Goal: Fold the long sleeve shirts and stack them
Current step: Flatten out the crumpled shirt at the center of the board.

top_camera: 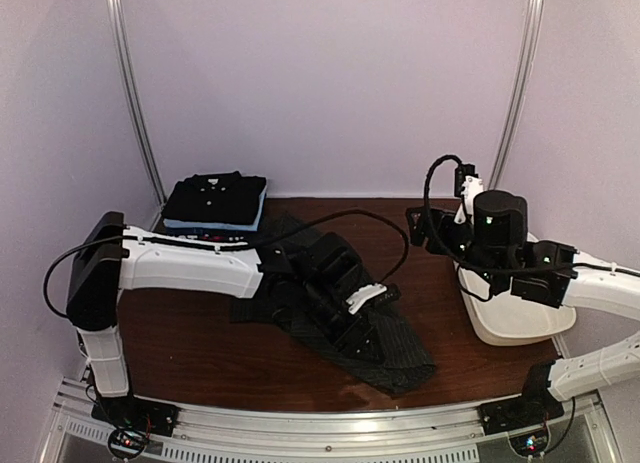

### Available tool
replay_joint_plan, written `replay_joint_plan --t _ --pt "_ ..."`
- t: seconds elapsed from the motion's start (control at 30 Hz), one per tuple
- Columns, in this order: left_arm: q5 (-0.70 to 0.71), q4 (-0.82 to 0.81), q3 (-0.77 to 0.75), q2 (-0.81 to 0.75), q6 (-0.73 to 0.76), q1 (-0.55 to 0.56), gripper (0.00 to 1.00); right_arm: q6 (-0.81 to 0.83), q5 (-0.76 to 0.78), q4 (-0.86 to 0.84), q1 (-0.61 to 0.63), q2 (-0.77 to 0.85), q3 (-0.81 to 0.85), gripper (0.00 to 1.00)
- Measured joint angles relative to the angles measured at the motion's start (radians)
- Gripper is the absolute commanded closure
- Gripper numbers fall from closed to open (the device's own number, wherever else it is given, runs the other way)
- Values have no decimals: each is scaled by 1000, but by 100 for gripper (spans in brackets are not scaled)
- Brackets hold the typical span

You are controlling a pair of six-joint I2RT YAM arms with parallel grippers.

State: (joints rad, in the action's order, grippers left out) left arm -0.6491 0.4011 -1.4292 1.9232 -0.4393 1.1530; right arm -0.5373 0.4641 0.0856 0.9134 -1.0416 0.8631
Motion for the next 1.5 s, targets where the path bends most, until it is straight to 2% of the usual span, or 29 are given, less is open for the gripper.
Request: replay_joint_plan --t 0.17,0.3,0.43,0.6,0.77,1.0,1.2,1.5 --pt "83 19 3 -75 -26 -43 35 18 -2 32 -6 -36 -2 12" --pt "156 5 27 -185 -86 -98 36 54 -71 39 -23 -95 -2 13" --pt "250 -20 143 -293 -183 -227 36 108 -192 44 -35 -199 10 13" --pt "360 -27 320 -349 -290 -404 37 175 -326 47 -35 -383 77 13" --pt "440 -17 443 -394 -340 -505 36 231 -405 42 -36 -553 197 13" --pt "521 -11 535 -430 -359 -585 33 291 -470 31 -63 -757 401 12" --pt "564 -14 557 -403 -359 -596 32 315 -509 68 -67 -896 550 12" --pt "597 -53 583 -328 -360 -596 33 371 -496 150 28 -1036 777 13"
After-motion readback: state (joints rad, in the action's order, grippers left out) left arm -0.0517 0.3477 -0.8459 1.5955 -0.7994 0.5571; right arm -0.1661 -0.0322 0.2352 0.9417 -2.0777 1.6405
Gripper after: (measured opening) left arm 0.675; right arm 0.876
